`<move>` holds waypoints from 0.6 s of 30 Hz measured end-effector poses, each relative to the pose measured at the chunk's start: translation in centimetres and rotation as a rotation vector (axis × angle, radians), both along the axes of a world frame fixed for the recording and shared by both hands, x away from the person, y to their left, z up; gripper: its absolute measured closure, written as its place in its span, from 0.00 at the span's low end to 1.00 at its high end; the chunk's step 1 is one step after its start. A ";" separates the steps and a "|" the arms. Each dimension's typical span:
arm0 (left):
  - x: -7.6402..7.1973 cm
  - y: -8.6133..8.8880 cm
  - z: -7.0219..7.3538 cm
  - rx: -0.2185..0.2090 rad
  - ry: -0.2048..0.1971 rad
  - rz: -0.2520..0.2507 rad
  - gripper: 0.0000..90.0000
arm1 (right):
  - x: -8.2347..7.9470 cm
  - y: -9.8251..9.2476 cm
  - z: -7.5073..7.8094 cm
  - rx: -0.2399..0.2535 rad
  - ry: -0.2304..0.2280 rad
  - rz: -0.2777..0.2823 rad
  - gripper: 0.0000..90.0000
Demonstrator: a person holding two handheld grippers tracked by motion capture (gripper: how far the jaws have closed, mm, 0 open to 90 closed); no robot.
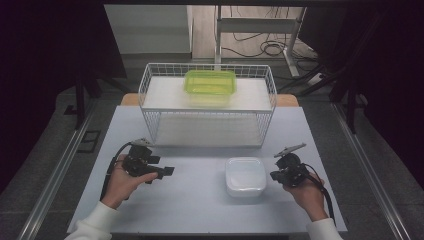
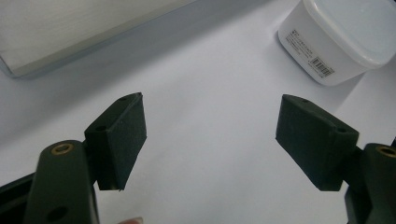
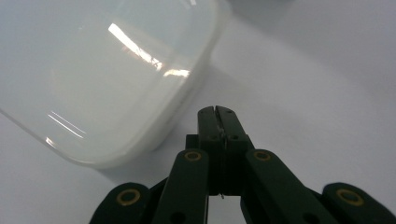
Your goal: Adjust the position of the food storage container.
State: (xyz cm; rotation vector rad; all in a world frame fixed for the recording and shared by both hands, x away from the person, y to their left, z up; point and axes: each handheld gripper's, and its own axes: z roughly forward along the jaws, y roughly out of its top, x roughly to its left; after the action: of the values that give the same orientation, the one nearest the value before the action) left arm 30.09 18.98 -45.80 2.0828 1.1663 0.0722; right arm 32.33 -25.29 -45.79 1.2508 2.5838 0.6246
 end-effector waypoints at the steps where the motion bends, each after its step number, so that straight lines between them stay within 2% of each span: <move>1: 0.0 0.0 0.0 -0.001 0.000 0.000 0.26 | 0.0 0.4 -0.2 -0.002 0.005 0.010 0.99; 4: -0.1 0.1 0.1 -0.005 -0.003 0.002 0.26 | 0.1 1.3 -0.5 -0.024 0.006 0.024 0.99; 7: -0.1 0.2 0.1 -0.005 -0.003 0.006 0.26 | 0.1 1.7 -0.6 -0.005 0.012 0.031 0.99; 18: 0.0 0.0 0.0 -0.001 0.001 0.005 0.26 | 0.3 5.2 -1.1 0.002 -0.015 0.083 0.99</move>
State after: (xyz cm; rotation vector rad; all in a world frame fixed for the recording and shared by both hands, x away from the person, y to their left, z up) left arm 30.11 19.01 -45.83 2.0788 1.1720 0.0731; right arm 32.65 -20.11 -46.85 1.1394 2.6351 0.6493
